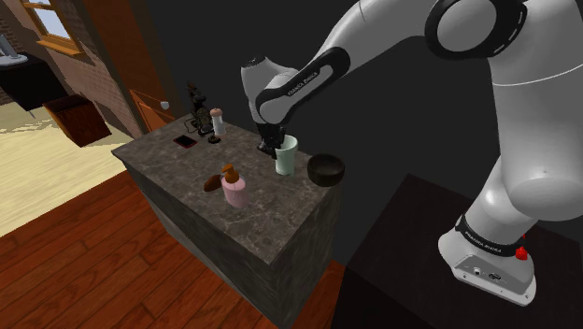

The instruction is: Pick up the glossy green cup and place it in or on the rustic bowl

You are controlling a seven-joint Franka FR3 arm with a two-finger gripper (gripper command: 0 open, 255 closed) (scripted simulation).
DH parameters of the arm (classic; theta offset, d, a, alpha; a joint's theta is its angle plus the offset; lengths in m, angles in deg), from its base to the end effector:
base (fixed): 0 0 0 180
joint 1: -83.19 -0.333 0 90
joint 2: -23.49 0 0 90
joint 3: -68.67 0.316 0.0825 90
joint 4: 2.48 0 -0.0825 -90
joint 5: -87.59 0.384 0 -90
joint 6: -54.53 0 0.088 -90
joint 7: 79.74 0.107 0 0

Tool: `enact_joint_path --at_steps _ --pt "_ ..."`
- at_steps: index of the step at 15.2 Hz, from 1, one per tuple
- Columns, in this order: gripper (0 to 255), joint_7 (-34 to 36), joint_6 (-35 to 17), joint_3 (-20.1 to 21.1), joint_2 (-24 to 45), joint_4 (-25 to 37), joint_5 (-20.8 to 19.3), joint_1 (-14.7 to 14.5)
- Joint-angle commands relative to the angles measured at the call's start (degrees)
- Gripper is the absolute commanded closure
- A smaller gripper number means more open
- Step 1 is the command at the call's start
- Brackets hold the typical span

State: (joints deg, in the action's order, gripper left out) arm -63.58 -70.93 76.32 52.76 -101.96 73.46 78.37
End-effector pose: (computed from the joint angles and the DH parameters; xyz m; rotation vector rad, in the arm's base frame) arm 0.6480 0.1262 0.2833 3.0001 0.1034 -0.0233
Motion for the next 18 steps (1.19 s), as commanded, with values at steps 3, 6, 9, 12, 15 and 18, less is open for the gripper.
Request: enact_joint_path --at_steps 3,6,9,12,15,18 --pt "255 -0.49 2.30 0.27 -1.80 0.55 0.50 0.09" --pt "255 -1.63 2.58 0.18 -3.87 -1.06 0.86 0.99" --pt "255 -4.66 1.12 -0.43 -8.13 -6.28 1.43 3.56" --pt "255 -7.98 0.00 -1.25 -12.05 -10.77 2.02 6.04" --pt "255 -11.55 -0.82 -2.29 -15.63 -14.61 2.60 8.43" --pt "255 -15.33 -1.35 -3.55 -18.87 -17.81 3.13 10.75"
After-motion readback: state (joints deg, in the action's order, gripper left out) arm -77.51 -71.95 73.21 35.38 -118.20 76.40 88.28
